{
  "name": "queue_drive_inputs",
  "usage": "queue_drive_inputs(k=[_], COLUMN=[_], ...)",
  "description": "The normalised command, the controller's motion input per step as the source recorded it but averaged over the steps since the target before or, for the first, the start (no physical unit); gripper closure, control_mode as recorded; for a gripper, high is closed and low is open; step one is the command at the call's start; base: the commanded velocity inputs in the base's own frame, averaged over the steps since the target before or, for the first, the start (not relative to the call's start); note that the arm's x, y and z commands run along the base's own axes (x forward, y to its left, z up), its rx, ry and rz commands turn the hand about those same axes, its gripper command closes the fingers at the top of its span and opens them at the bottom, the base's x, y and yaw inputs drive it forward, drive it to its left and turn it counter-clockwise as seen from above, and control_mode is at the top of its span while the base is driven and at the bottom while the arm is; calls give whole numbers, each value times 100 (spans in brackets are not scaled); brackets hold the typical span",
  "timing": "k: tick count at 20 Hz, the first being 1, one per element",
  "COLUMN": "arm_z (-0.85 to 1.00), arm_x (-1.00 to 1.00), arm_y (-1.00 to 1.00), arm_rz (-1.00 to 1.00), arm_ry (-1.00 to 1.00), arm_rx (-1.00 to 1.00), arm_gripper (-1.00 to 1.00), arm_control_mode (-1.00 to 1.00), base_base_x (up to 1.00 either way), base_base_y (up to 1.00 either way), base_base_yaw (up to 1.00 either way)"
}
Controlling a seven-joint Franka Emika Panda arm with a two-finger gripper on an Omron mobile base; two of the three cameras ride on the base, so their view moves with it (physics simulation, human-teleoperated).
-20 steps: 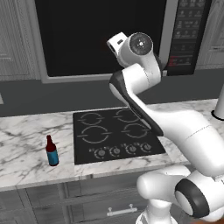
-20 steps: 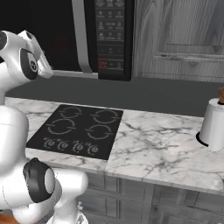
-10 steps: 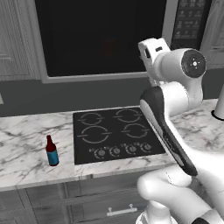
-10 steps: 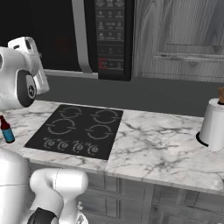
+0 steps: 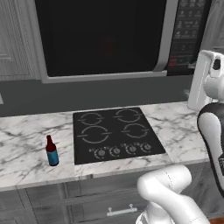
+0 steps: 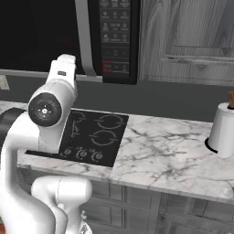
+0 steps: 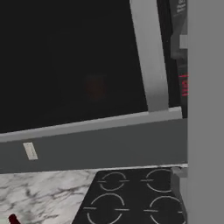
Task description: Place the microwavable item in the microwave. Then, close the microwave door and press the start button.
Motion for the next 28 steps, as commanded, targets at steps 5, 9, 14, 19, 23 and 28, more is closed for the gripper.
queue_drive_inputs(k=[5, 9, 14, 19, 23, 28], arm_z=[-1, 0, -2, -13, -15, -9], arm_x=[7, 18, 31, 42, 38, 35], arm_y=[-76, -39, -20, -4, -17, -25], arm_rz=[4, 0, 0, 0, 0, 0], arm_ry=[0, 0, 0, 0, 0, 1], arm_rx=[35, 15, 10, 6, 6, 8], arm_gripper=[-100, -100, -100, -100, -100, -100], arm_control_mode=[-100, -100, -100, -100, -100, -100], base_base_x=[0, 0, 0, 0, 0, 0], base_base_y=[0, 0, 0, 0, 0, 0], base_base_yaw=[0, 0, 0, 0, 0, 0])
